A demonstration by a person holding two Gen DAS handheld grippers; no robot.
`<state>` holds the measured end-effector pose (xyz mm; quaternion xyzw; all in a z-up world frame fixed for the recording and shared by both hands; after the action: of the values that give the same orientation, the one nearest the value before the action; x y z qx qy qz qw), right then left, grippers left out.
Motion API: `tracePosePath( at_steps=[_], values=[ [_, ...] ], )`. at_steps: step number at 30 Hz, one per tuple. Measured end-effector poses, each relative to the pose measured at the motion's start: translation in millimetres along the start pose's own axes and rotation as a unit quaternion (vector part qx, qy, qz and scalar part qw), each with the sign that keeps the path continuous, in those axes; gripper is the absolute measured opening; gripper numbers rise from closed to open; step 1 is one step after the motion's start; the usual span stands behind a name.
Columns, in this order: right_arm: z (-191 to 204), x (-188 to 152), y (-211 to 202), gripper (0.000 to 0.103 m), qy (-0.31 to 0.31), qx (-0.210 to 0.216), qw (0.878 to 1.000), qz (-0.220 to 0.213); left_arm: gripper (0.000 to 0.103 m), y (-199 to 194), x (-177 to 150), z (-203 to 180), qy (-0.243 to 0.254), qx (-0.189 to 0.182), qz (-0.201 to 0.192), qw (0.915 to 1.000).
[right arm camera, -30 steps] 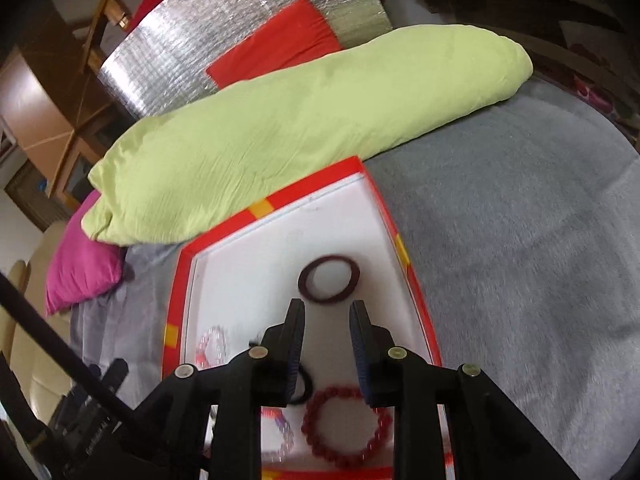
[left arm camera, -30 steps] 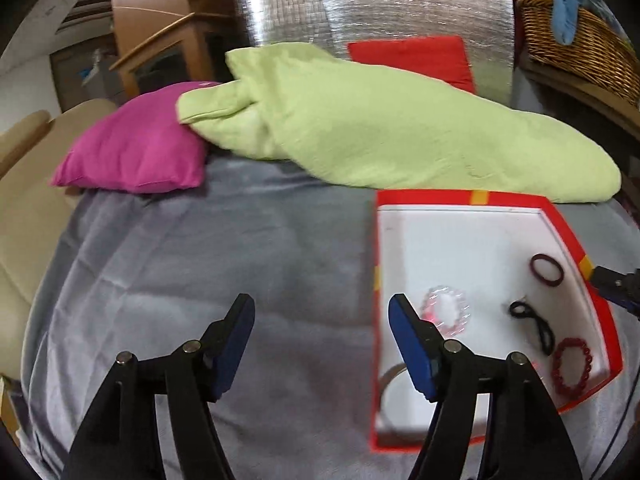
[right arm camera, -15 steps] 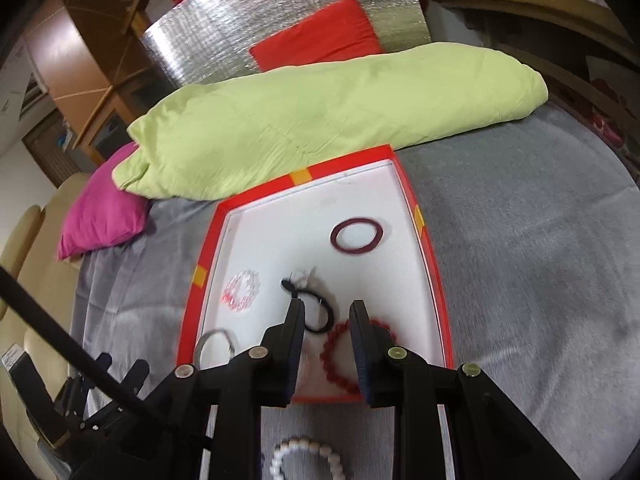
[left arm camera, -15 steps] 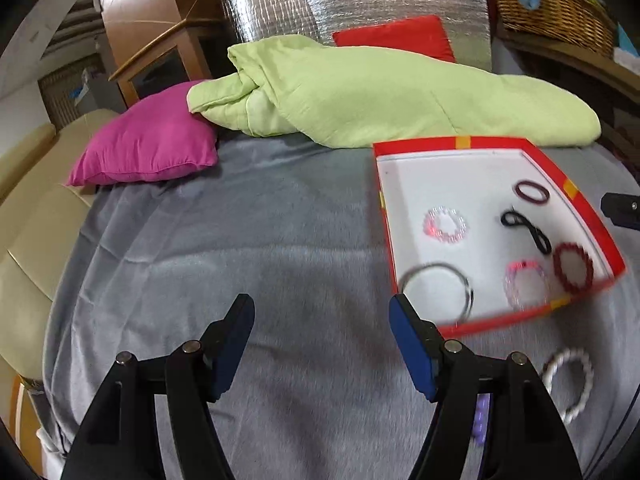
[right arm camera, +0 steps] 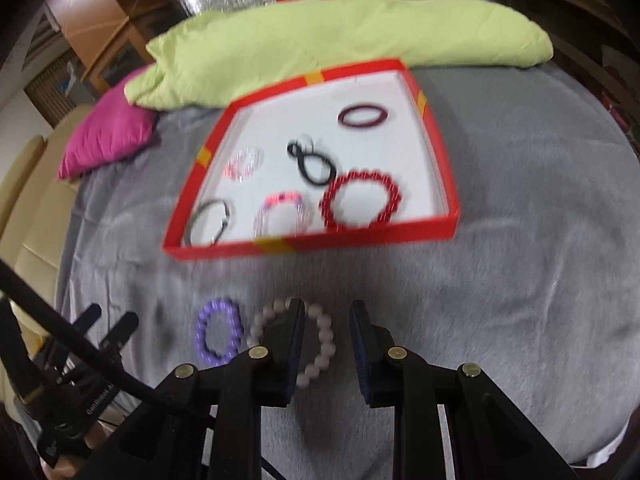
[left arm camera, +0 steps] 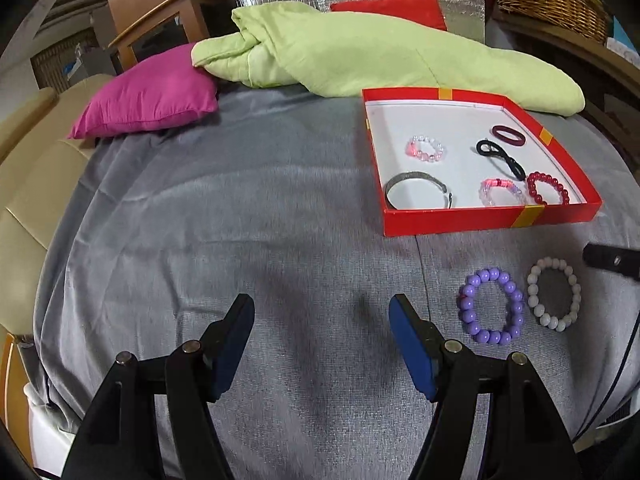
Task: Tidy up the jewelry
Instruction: 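Withdraw both open grippers from the box back over the bed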
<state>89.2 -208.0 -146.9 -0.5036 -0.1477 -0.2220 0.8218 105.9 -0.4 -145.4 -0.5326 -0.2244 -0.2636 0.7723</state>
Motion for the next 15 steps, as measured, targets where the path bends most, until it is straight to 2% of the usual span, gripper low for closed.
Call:
tracePosePath(
  at_steps=[4, 8, 9, 11, 15],
  values=[
    [2, -9, 17, 0.025, -0.014, -0.019, 0.999, 0.025, 0.071, 5, 4, -1, 0.009, 0.015, -0.005, 0.9998],
    [1, -15, 31, 0.025, -0.047, -0.060, 0.996, 0.045, 0.071, 6, 7, -5, 0.018, 0.015, -0.009, 0.9997],
    [2, -15, 33, 0.023, -0.059, -0.070, 0.995, 0.044, 0.071, 6, 7, -6, 0.021, 0.015, -0.011, 0.9996],
    [5, -14, 35, 0.010, -0.095, -0.094, 0.990, 0.038, 0.071, 6, 8, -9, 0.027, 0.016, -0.014, 0.9994],
    [3, -14, 32, 0.010, -0.105, -0.099, 0.989, 0.030, 0.071, 6, 10, -14, 0.032, 0.013, -0.015, 0.9993]
  ],
)
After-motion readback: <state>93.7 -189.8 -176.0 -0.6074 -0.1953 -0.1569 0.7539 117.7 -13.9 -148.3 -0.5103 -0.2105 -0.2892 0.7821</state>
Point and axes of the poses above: each gripper's, at about its wrist camera, not at the fingertips, and y roughly the way its jaws point, z to its left, x to its top, the point moved 8 cm from there along y, roughly the way its jaws point, and after that the axes turned 13 degrees about x, right-handed, at the moved point
